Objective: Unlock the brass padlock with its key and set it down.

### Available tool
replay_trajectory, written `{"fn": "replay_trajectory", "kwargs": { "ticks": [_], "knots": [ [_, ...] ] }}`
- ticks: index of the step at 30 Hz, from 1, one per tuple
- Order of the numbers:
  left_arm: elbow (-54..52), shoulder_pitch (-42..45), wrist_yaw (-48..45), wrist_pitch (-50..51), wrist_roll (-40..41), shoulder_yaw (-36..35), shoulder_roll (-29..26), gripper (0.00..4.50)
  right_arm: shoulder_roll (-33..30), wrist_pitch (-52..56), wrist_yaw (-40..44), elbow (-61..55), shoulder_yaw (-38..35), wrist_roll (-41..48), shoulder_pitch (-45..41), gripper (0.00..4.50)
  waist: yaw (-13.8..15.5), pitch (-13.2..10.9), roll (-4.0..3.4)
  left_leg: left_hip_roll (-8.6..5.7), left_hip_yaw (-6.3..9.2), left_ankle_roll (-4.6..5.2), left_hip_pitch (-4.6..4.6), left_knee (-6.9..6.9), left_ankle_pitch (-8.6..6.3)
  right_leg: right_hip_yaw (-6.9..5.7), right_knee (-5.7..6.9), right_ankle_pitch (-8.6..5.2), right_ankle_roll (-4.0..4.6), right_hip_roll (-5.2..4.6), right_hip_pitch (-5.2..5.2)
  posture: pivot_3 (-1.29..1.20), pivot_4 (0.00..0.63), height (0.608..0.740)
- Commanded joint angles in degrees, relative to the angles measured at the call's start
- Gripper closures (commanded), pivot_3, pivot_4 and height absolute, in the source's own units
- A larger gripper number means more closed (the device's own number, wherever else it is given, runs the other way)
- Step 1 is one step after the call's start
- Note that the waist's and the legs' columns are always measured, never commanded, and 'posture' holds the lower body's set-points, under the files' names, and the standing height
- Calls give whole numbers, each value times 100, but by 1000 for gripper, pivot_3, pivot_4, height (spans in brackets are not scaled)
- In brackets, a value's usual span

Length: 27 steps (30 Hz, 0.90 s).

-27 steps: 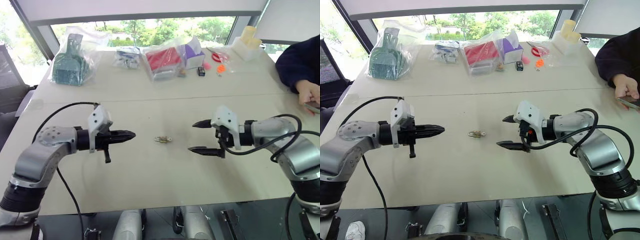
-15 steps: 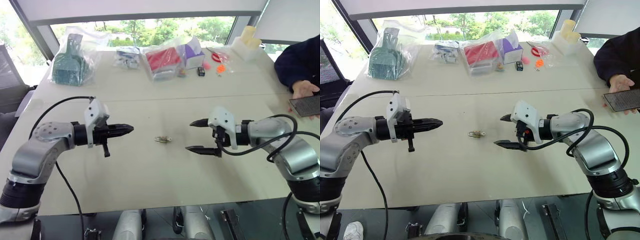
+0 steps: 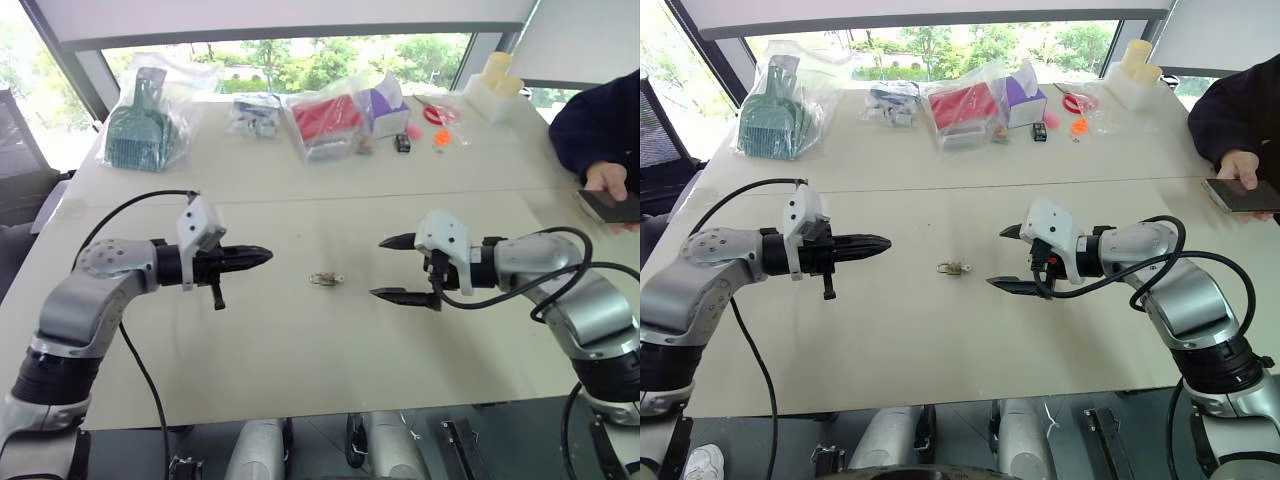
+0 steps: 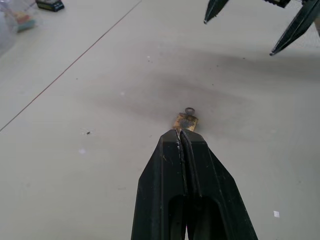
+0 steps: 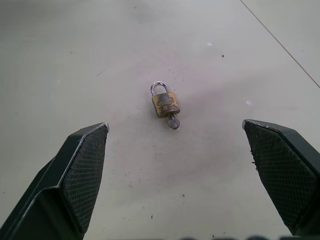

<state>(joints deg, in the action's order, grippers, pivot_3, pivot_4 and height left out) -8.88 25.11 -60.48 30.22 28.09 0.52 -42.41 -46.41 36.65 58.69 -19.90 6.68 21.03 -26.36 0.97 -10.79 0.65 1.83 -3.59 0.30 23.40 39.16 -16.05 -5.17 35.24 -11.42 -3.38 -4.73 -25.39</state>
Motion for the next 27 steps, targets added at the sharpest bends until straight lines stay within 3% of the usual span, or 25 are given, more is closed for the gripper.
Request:
{"fn": "replay_trajectory", "kwargs": {
  "ticks": [1, 3, 6, 14, 20, 27],
  "knots": [
    [315, 311, -209, -299, -186, 184, 68, 4500, 4, -158, -21, -38, 4, -67, -101, 46, -16, 0, 0, 0, -3, 0, 0, 0, 0, 0, 0, 0, 0, 0, 0, 0, 150, 740],
    [584, 529, -368, -360, -239, 296, 144, 4500, 16, -150, -29, -49, -17, -52, -96, 46, -20, 0, 0, 0, -11, 0, 0, 0, 0, 1, 0, 2, -3, 0, -1, 0, 150, 740],
    [1097, 931, -703, -554, -451, 615, 297, 3694, 31, -176, -51, -38, 7, -93, -87, 0, -12, 0, 1, 0, -24, 0, 0, 0, 0, 0, 1, 2, -4, 2, -1, 0, 150, 740],
    [2093, 1587, -1598, -1331, -1082, 1406, 710, 160, -2, -78, -232, -266, -70, -87, 87, 0, -17, 0, 1, 0, -30, 0, 0, 1, 0, 3, 2, 2, -5, 2, -2, 0, 150, 740],
    [3435, 2139, -1444, -2087, -1756, 1721, 1488, 47, 29, 64, -537, -602, -181, -47, 461, 0, 6, 1, 3, -2, -30, 1, 1, 7, 0, 3, 2, 3, -5, 0, 0, 0, 150, 740],
    [4483, 2320, -1311, -2869, -2359, 1923, 1991, 47, -38, 162, -677, -763, -262, -5, 616, 0, -23, 0, 4, 0, -29, 2, 0, 6, 0, 3, 7, 3, -5, 3, -3, 0, 150, 740]
  ]
}}
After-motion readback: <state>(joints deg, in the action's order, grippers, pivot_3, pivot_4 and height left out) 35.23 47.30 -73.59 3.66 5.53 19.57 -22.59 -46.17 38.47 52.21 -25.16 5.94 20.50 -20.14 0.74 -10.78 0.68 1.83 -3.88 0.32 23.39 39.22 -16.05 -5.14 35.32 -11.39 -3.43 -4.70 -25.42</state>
